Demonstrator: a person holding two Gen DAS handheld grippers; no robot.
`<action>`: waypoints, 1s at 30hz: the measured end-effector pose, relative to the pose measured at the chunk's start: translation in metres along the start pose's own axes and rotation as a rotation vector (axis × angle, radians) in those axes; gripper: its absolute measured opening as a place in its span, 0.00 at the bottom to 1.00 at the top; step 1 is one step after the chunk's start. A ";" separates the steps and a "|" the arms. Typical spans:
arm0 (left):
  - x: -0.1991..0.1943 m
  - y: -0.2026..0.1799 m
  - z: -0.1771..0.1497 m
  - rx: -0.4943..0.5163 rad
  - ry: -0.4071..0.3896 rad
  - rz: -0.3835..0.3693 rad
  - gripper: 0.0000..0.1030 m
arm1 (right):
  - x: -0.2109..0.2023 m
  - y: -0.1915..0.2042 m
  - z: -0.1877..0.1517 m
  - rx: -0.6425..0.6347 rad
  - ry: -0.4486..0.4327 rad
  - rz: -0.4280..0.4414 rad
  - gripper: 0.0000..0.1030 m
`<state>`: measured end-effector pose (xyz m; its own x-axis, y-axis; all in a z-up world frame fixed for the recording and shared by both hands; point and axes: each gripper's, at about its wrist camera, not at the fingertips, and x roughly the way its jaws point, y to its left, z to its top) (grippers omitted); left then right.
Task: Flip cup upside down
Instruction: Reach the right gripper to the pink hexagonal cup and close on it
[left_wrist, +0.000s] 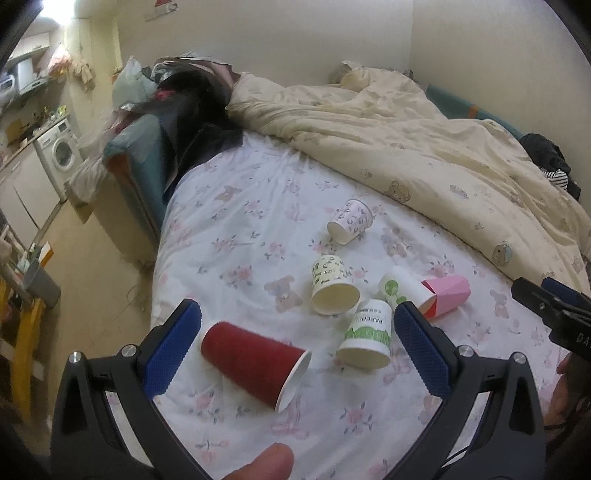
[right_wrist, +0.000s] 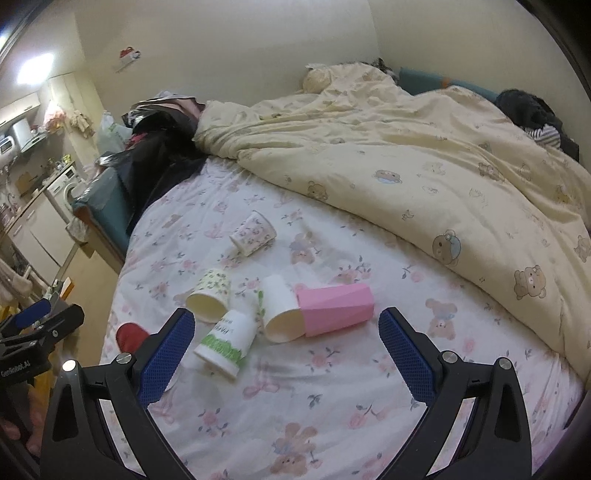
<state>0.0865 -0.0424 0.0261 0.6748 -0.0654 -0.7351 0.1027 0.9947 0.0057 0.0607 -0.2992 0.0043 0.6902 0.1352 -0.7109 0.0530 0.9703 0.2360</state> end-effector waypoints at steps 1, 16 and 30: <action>0.005 -0.002 0.002 0.004 0.007 -0.002 1.00 | 0.004 -0.003 0.003 0.007 0.011 -0.007 0.99; 0.081 -0.033 0.024 0.076 0.112 0.002 1.00 | 0.093 -0.080 0.008 0.388 0.270 0.016 0.99; 0.131 -0.048 0.029 0.097 0.181 0.006 1.00 | 0.182 -0.119 -0.019 0.819 0.475 0.097 0.86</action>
<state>0.1911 -0.1008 -0.0510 0.5338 -0.0357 -0.8449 0.1751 0.9821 0.0691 0.1662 -0.3868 -0.1655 0.3625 0.4500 -0.8162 0.6248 0.5324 0.5711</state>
